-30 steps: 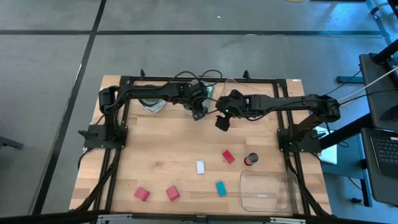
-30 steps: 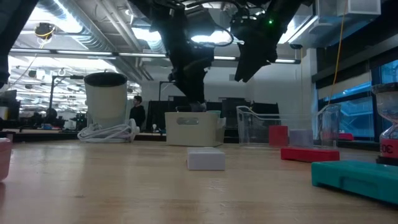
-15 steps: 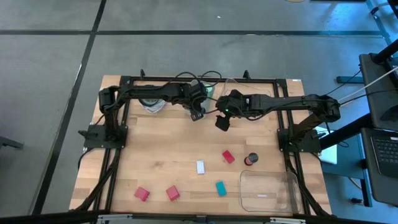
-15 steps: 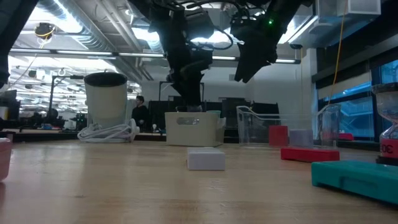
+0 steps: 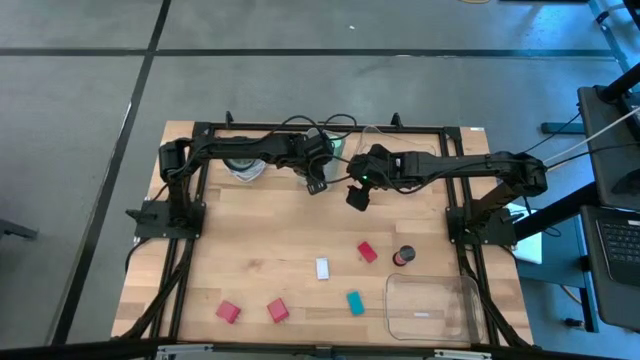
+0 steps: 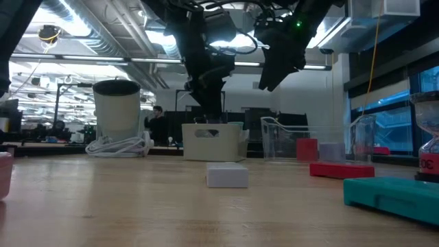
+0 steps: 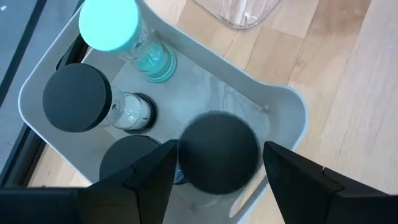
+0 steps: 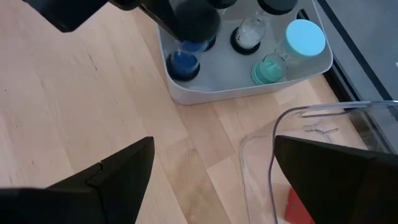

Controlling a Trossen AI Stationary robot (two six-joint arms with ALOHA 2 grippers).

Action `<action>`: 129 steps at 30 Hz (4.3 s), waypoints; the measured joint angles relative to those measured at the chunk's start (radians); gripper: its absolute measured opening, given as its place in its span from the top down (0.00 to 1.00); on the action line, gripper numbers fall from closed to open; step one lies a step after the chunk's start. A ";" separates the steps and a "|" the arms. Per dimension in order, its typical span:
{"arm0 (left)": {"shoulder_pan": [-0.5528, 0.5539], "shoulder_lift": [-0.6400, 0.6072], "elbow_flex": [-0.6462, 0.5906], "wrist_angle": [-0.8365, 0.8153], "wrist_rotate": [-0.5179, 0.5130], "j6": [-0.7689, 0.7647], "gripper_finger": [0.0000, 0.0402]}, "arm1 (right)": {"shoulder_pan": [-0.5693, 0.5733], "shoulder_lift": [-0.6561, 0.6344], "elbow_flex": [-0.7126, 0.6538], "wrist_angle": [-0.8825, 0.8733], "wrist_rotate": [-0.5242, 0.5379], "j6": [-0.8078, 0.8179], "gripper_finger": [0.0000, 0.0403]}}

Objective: Pick & Place Office items
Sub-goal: Put the blue hourglass into the gray bin, then put the red digital timer into the bottom transparent bin

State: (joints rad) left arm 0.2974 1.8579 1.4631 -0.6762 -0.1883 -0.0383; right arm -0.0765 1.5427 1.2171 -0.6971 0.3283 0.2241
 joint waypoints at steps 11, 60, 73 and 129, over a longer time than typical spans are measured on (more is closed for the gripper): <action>-0.001 0.000 0.054 -0.030 -0.044 0.000 0.41 | 0.000 -0.001 0.000 -0.054 -0.007 0.000 0.17; -0.240 -1.714 -0.614 -0.441 -0.412 -0.549 0.41 | 0.183 -0.352 0.000 -0.192 -0.022 0.345 0.17; -0.240 -1.825 -0.767 -0.450 -0.317 -0.528 0.41 | 0.196 -0.352 0.000 -0.189 0.003 0.345 0.17; -0.239 -1.824 -0.786 -0.443 -0.270 -0.550 0.41 | 0.300 0.312 0.000 -0.151 -0.472 0.967 0.17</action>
State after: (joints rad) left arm 0.0581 0.0341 0.6769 -1.1189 -0.4580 -0.5888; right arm 0.2238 1.8545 1.2175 -0.8486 -0.1441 1.1912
